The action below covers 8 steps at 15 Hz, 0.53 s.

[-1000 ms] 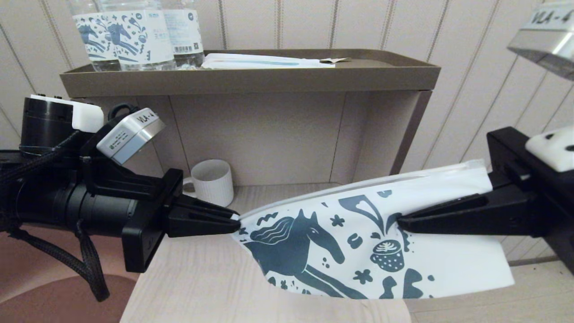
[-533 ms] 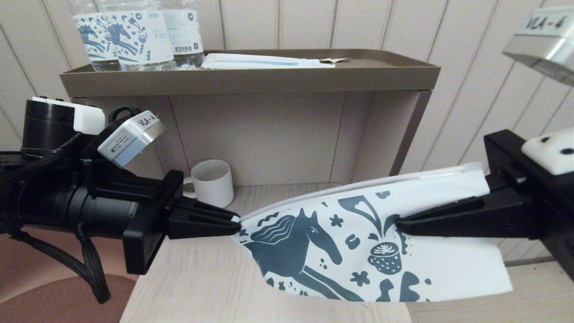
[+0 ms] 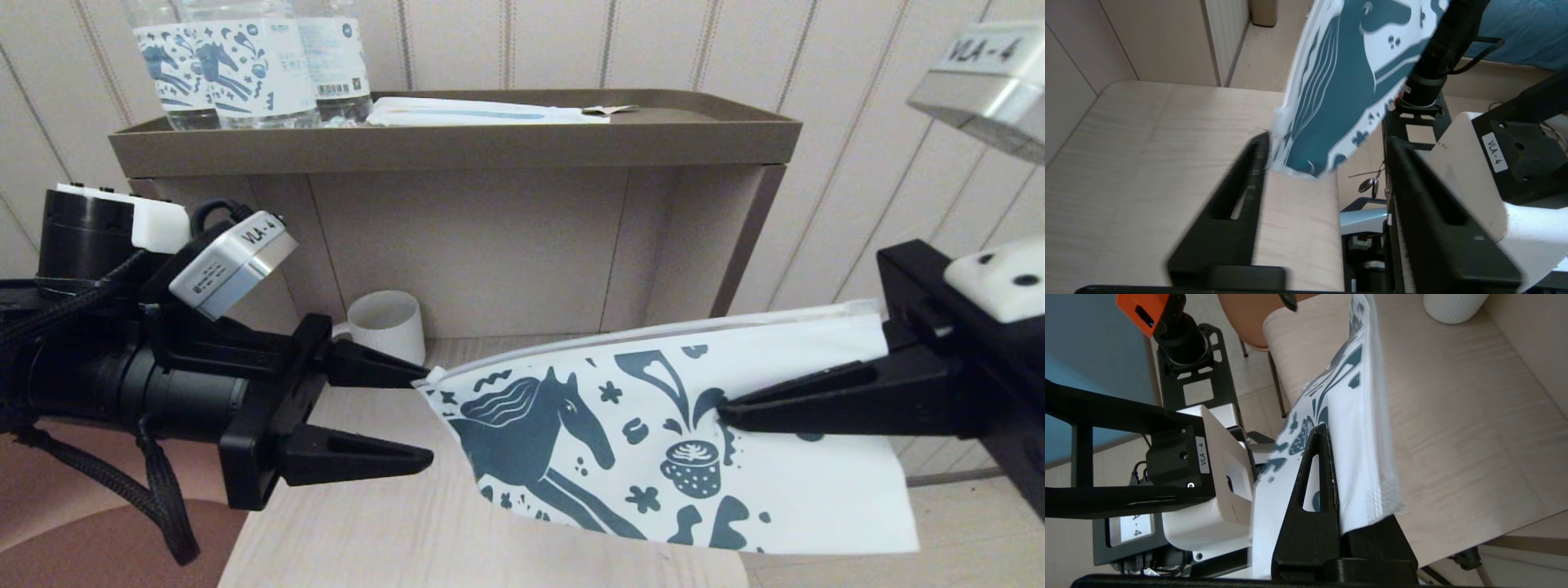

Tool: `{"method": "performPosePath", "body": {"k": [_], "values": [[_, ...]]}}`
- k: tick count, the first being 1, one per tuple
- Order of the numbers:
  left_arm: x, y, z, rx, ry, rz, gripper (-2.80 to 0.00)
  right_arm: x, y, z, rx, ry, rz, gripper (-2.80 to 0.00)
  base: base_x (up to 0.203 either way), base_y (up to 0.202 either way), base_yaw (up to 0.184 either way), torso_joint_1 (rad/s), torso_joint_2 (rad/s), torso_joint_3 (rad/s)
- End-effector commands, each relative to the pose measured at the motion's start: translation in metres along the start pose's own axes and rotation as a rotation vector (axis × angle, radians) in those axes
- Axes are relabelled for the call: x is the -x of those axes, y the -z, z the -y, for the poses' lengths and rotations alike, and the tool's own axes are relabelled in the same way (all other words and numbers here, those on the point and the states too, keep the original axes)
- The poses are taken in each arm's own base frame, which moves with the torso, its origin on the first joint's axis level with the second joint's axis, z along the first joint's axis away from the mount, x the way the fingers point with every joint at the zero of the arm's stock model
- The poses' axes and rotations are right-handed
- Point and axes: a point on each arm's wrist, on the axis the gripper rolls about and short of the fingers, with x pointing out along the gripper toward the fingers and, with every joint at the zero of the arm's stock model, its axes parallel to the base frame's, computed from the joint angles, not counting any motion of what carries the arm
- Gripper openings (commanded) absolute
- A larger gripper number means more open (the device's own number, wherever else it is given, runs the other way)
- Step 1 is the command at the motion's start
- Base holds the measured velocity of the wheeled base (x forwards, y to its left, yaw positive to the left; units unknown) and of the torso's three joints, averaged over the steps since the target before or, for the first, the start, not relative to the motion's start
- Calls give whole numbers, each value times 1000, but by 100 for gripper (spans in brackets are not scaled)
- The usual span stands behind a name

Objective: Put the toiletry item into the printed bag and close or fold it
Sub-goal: Close the strorage bag and place it on the desk

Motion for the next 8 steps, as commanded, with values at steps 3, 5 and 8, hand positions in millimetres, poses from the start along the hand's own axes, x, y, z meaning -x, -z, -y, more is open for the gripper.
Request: {"method": "performPosePath", "body": {"k": [3, 5, 8], "values": [[10, -1, 0, -13, -46, 4, 0, -14, 7, 8, -31, -6, -50, -280, 0, 0, 0, 0, 0, 0], [34, -6, -1, -29, -146, 18, 0, -24, 12, 13, -37, -8, -57, -280, 0, 0, 0, 0, 0, 0], [64, -16, 6, -68, -268, 38, 0, -46, 17, 24, -59, -13, -76, -280, 0, 0, 0, 0, 0, 0]]}}
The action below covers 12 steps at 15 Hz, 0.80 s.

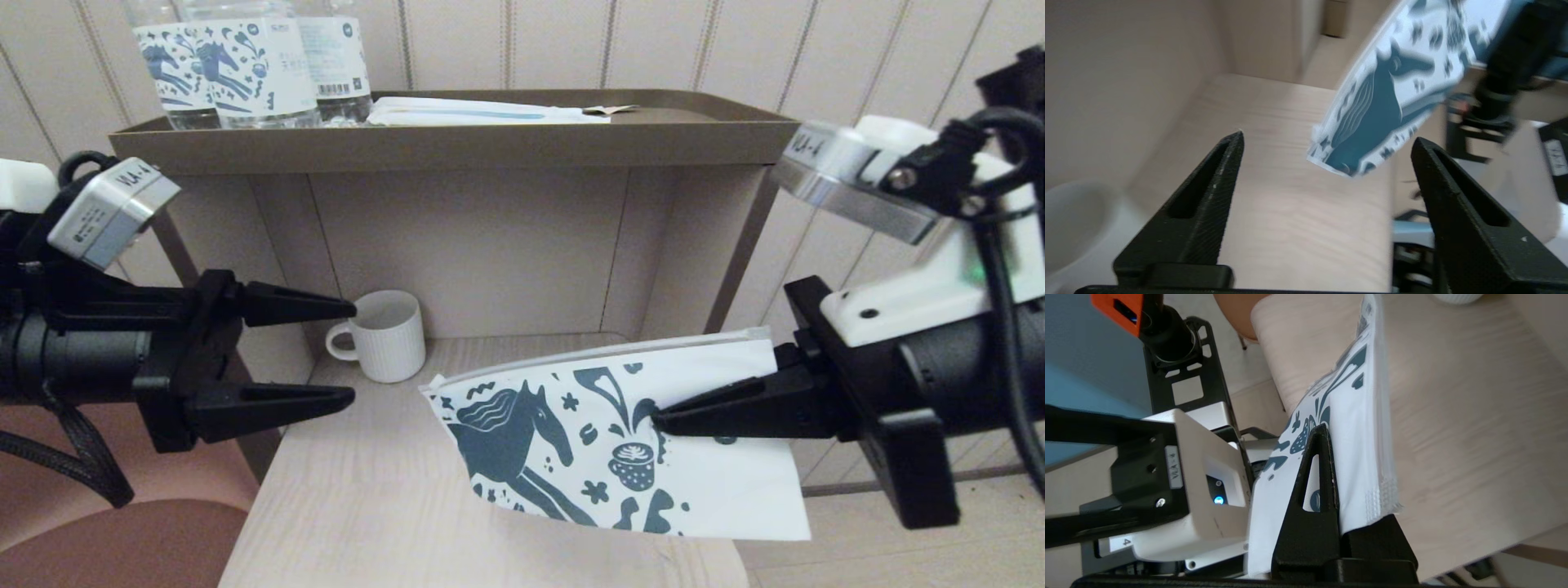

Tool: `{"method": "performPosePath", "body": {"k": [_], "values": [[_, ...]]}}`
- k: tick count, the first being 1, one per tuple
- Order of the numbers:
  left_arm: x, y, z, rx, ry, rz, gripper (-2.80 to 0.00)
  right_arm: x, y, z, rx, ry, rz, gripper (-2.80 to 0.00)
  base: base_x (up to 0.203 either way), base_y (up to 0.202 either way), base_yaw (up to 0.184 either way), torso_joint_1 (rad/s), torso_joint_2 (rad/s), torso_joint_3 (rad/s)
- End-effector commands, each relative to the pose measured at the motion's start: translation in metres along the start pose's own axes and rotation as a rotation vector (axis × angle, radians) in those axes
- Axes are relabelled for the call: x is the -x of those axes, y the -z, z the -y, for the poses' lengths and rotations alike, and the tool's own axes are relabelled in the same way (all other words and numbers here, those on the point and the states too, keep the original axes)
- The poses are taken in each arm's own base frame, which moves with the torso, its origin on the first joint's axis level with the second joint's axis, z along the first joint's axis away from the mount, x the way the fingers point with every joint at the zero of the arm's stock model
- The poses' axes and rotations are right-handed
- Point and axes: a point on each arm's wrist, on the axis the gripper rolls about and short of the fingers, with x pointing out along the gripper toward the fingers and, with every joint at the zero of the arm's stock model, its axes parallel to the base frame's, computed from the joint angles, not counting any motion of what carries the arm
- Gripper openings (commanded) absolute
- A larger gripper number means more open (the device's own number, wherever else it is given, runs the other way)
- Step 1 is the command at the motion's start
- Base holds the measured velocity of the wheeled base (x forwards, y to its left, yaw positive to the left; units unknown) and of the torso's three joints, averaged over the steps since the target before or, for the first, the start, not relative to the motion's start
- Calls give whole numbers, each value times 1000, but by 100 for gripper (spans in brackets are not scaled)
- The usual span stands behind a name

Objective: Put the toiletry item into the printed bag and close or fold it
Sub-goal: Close the strorage bag and place it on the desk

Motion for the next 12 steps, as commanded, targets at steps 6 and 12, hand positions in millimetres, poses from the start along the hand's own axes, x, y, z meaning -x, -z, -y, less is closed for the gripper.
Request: {"method": "performPosePath", "body": {"k": [6, 12], "values": [[33, -11, 39, -54, -70, 28, 0, -60, 20, 27, -74, -45, -121, -280, 0, 0, 0, 0, 0, 0], [42, 0, 65, 42, -88, -30, 0, -73, 29, 47, -138, -2, -109, -280, 0, 0, 0, 0, 0, 0]]}}
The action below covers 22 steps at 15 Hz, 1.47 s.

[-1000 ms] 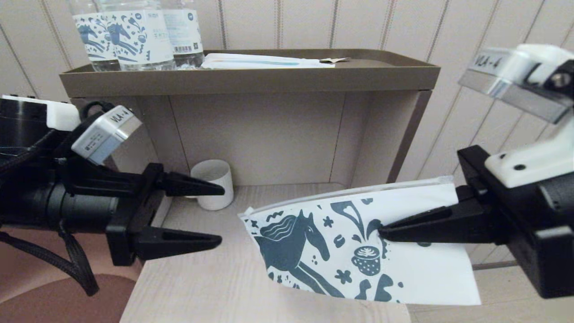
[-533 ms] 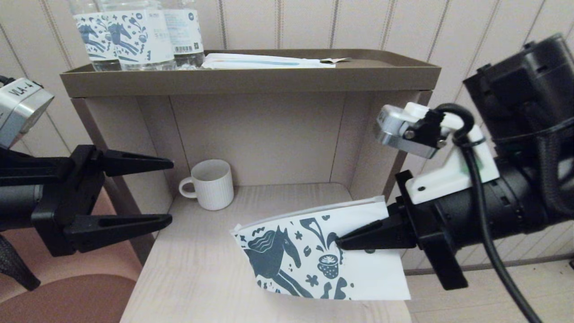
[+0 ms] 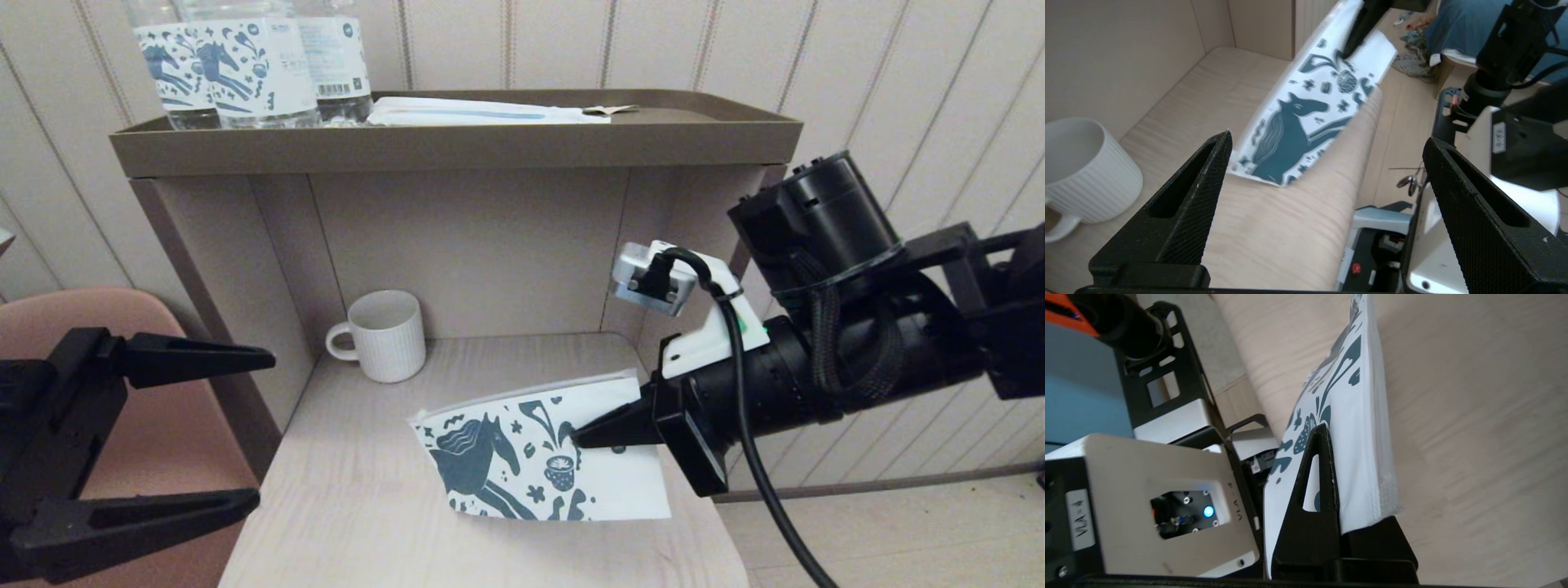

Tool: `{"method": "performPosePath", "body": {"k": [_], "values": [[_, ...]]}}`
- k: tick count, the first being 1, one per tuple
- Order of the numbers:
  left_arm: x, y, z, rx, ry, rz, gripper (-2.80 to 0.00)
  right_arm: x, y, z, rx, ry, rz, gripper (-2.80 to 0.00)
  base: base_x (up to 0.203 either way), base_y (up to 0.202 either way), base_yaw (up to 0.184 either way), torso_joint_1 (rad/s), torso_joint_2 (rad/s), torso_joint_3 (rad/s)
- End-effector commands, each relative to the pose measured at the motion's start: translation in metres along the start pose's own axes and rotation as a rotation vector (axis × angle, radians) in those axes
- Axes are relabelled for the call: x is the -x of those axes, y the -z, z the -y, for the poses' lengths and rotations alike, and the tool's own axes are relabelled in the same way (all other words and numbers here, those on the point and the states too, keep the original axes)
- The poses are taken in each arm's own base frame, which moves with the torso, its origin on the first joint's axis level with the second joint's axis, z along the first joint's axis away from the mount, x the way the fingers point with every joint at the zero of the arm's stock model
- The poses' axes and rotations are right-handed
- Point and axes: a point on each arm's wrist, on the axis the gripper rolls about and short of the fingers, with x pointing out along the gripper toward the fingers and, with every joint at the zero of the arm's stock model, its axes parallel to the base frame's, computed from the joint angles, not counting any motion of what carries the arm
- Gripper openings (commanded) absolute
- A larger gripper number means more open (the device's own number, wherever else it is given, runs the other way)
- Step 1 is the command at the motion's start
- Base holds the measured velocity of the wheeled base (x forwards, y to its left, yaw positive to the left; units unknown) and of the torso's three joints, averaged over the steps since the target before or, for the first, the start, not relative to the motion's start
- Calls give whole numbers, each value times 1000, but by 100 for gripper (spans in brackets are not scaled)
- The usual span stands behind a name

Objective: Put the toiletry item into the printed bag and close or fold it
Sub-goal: Close the strorage bag and place it on the desk

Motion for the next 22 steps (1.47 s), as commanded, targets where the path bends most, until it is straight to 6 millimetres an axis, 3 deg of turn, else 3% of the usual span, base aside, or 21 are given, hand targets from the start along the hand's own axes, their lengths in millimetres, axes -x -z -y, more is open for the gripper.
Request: {"method": "performPosePath", "body": {"k": [1, 8, 9, 10, 17, 19, 22], "values": [[3, 0, 6, -14, 2, 9, 0, -3, 3, 3, -8, 1, -11, -280, 0, 0, 0, 0, 0, 0], [5, 2, 10, -13, 8, 11, 0, -28, 9, 14, -9, -7, -36, -280, 0, 0, 0, 0, 0, 0], [6, 1, 12, -18, 7, 14, 0, -30, 10, 16, -16, -6, -43, -236, 0, 0, 0, 0, 0, 0], [7, 1, 13, -20, 9, 16, 0, -33, 11, 18, -22, -2, -51, 0, 0, 0, 0, 0, 0, 0], [11, 3, 22, -33, 9, 24, 0, -31, 11, 27, -38, 61, -54, 0, 0, 0, 0, 0, 0, 0], [12, 3, 23, -33, 9, 24, 0, -16, 10, 30, -48, 113, -38, 0, 0, 0, 0, 0, 0, 0], [13, 5, 25, -33, 11, 26, 0, 8, 6, 18, -37, 239, -34, 0, 0, 0, 0, 0, 0, 0]]}}
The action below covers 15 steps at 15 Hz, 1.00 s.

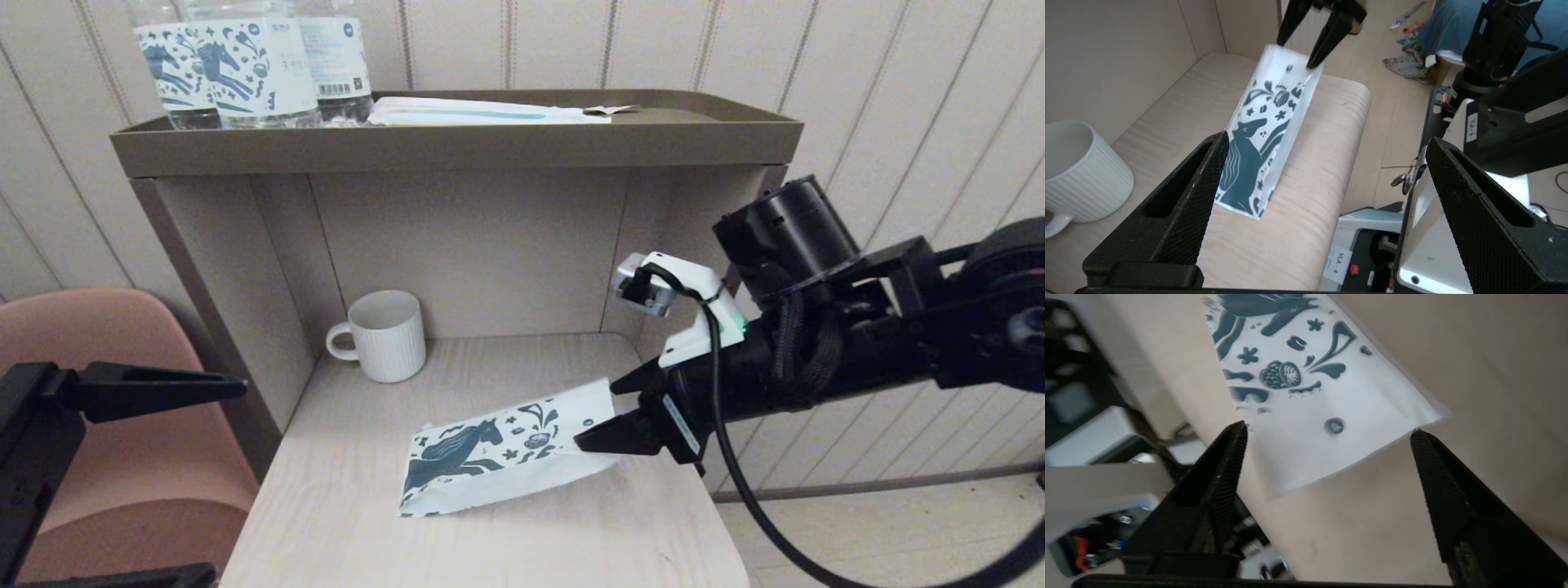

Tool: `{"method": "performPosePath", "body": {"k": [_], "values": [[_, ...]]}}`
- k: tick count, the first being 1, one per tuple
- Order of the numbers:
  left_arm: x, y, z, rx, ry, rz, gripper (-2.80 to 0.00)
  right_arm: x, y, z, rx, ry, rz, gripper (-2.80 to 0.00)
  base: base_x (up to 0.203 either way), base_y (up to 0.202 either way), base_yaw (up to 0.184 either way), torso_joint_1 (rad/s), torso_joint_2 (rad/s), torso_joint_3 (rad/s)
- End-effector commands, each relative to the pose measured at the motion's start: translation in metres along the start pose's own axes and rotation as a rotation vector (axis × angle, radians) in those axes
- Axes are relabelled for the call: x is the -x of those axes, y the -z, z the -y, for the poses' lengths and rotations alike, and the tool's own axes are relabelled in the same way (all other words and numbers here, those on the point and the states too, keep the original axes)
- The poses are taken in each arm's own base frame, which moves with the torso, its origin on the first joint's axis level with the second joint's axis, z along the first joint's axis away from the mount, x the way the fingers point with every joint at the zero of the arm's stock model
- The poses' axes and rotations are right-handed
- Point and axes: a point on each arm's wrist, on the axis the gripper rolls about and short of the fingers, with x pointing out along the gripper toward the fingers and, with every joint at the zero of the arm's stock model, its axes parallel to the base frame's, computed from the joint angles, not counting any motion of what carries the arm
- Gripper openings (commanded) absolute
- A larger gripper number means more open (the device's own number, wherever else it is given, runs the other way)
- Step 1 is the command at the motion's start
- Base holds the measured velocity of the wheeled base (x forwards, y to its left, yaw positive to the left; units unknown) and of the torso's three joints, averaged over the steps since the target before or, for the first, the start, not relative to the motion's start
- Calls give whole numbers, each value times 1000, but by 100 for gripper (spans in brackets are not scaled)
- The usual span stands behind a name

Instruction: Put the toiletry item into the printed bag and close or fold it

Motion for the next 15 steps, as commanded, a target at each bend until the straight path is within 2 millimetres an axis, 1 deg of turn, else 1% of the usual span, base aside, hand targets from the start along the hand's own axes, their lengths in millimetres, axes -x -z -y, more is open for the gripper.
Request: {"method": "performPosePath", "body": {"k": [1, 6, 7, 8, 11, 13, 15], "values": [[1, 0, 2, -6, 5, 4, 0, 20, -3, -7, 16, 33, 34, 0, 0, 0, 0, 0, 0, 0], [3, -1, 5, 13, -5, 8, 0, 55, 2, -19, 15, 57, 74, 0, 0, 0, 0, 0, 0, 0], [5, -2, 7, 31, -10, 10, 0, 62, 6, -23, 8, 54, 80, -280, 0, 0, 0, 0, 0, 0], [6, 1, 11, 41, -11, 5, -280, 68, 12, -27, 9, 48, 82, -280, 0, 0, 0, 0, 0, 0], [16, 4, 29, 46, -21, 2, -280, 89, 28, -43, 35, 27, 106, -280, 0, 0, 0, 0, 0, 0], [28, 6, 50, 34, -94, -16, -280, 110, 43, -54, 49, 15, 131, -280, 0, 0, 0, 0, 0, 0], [41, 8, 73, 21, -167, -30, -280, 137, 57, -63, 43, 20, 173, -280, 0, 0, 0, 0, 0, 0]]}}
